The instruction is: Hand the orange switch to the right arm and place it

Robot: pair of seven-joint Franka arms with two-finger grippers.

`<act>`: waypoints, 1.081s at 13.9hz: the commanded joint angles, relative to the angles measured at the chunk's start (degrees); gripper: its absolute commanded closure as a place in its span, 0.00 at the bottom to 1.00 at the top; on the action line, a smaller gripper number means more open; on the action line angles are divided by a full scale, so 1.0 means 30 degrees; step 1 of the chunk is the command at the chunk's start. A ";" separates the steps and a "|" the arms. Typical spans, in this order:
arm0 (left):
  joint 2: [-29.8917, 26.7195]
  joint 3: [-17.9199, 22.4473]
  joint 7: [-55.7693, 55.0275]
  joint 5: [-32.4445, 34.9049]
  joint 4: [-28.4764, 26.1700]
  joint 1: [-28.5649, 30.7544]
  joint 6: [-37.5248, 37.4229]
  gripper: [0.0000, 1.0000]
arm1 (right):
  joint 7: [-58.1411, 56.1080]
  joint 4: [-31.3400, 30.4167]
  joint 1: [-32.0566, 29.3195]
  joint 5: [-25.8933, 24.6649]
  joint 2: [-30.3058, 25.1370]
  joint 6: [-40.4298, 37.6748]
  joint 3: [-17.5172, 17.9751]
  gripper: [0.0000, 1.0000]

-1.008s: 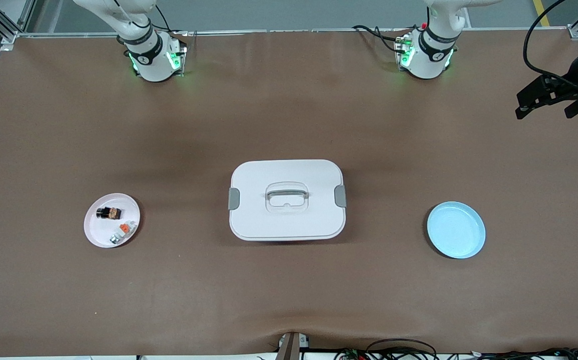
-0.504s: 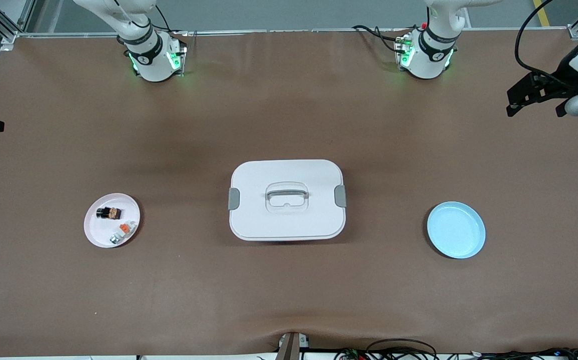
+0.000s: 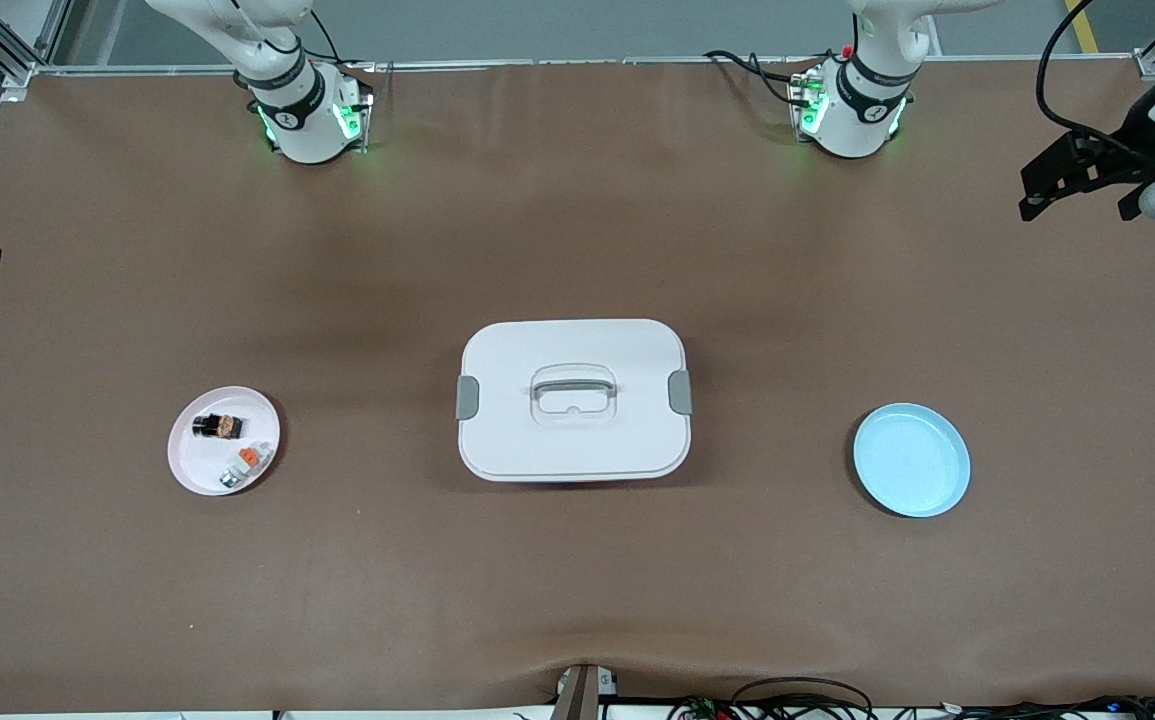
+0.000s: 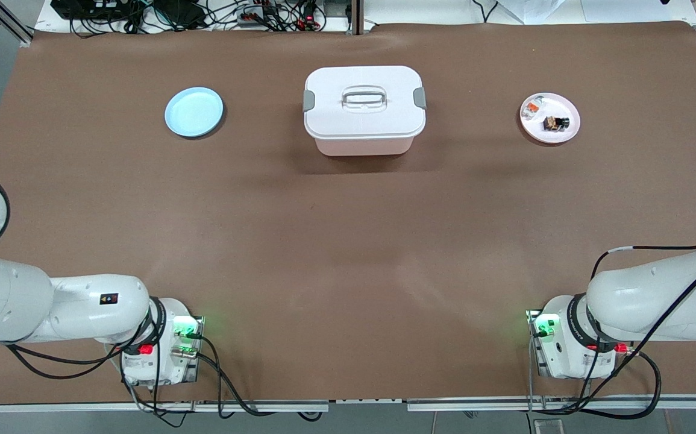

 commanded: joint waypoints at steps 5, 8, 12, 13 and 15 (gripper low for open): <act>-0.0365 -0.0031 0.0354 -0.0025 -0.0267 0.0418 -0.0068 0.00 | 0.0333 -0.2263 0.1399 -0.0069 -0.1901 0.1257 -0.0202 0.00; -0.0394 -0.0031 0.0354 -0.0025 -0.0297 0.0418 -0.0097 0.00 | 0.1620 -0.2234 0.1901 -0.0099 -0.1960 0.1023 -0.0233 0.00; -0.0394 -0.0031 0.0354 -0.0024 -0.0297 0.0418 -0.0068 0.00 | 0.1622 -0.2234 0.1755 -0.0099 -0.2105 0.0994 -0.0261 0.00; -0.0394 -0.0031 0.0354 -0.0025 -0.0268 0.0418 -0.0068 0.00 | 0.1796 -0.2263 0.1697 -0.0099 -0.2280 0.0994 -0.0291 0.00; -0.0394 -0.0031 0.0383 0.0004 -0.0267 0.0418 -0.0068 0.00 | 0.2992 -0.2263 0.1550 -0.0070 -0.2340 0.0965 -0.0262 0.00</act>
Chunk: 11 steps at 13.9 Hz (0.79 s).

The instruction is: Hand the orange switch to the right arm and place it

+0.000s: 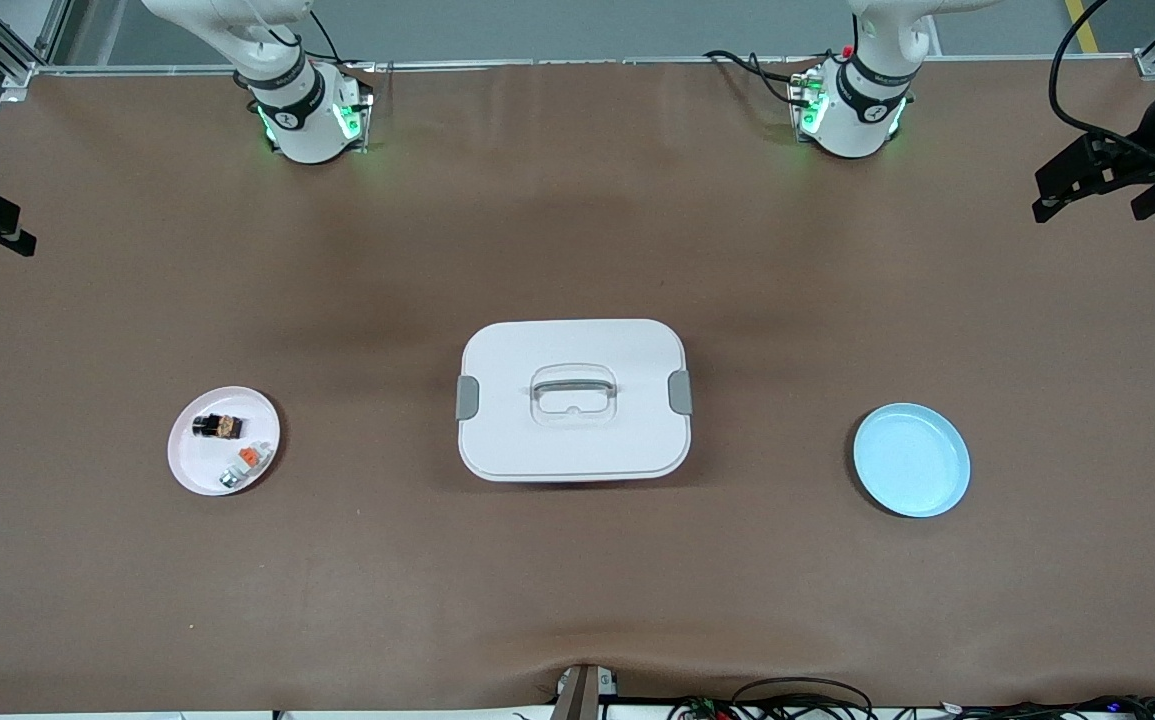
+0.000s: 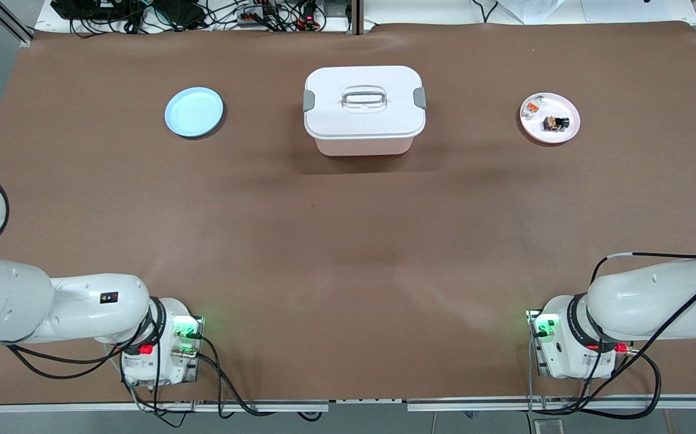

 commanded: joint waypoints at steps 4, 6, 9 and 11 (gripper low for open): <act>-0.0511 -0.0040 0.0354 -0.0025 -0.0261 0.0130 -0.0097 0.00 | 0.2412 -0.0627 -0.0057 0.0104 -0.0696 0.0064 0.0102 0.00; -0.0511 -0.0040 0.0383 0.0004 -0.0203 0.0130 -0.0097 0.00 | 0.2383 -0.0627 -0.0116 0.0134 -0.0695 0.0123 0.0073 0.00; -0.0395 -0.0069 0.0413 0.0005 0.0292 0.0072 -0.0097 0.00 | 0.2383 -0.0627 -0.0204 0.0164 -0.0637 0.0181 0.0014 0.00; -0.0248 -0.0186 0.0324 -0.0024 0.0647 0.0013 -0.0155 0.00 | 0.2383 -0.0627 -0.0030 0.0193 -0.0637 0.0327 0.0101 0.00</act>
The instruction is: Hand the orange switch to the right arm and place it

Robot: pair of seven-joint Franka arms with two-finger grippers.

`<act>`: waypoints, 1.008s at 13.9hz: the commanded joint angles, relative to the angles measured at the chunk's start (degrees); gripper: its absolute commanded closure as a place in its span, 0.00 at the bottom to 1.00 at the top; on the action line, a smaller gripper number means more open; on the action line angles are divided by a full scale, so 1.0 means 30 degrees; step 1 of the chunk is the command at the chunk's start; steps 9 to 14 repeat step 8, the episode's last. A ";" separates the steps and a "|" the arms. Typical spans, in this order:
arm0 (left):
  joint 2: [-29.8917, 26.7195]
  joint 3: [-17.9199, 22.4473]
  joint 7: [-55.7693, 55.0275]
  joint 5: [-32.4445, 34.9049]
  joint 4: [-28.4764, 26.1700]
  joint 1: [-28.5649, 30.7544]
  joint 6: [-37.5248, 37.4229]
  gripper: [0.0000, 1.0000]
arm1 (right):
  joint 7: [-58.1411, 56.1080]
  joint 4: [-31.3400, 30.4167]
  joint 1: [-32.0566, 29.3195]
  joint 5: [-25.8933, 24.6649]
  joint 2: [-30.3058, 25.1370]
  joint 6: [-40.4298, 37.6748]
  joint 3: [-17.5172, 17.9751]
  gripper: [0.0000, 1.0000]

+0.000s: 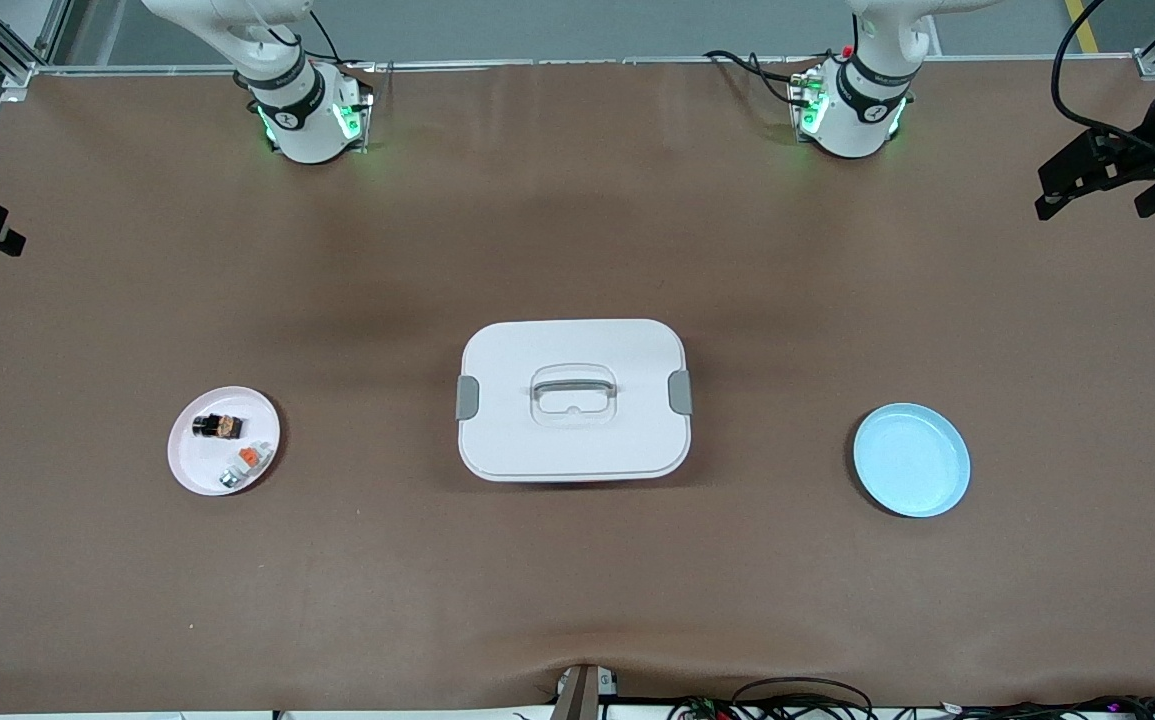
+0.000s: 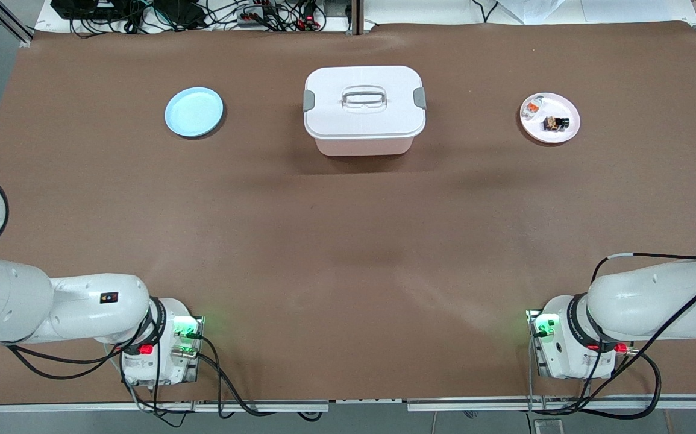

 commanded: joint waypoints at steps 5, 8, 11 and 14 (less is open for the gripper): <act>-0.0099 -0.0161 0.0324 -0.0113 0.0521 0.0083 -0.0457 0.00 | 0.0202 -0.0583 0.0445 -0.0062 -0.0426 0.1046 0.0188 0.00; -0.0099 -0.0161 0.0324 -0.0083 0.0522 0.0024 -0.0606 0.00 | -0.0003 -0.0554 0.0445 -0.0296 -0.0396 0.1163 0.0188 0.00; -0.0099 -0.0161 0.0324 -0.0083 0.0522 0.0024 -0.0606 0.00 | -0.0003 -0.0554 0.0445 -0.0296 -0.0396 0.1163 0.0188 0.00; -0.0099 -0.0161 0.0324 -0.0083 0.0522 0.0024 -0.0606 0.00 | -0.0003 -0.0554 0.0445 -0.0296 -0.0396 0.1163 0.0188 0.00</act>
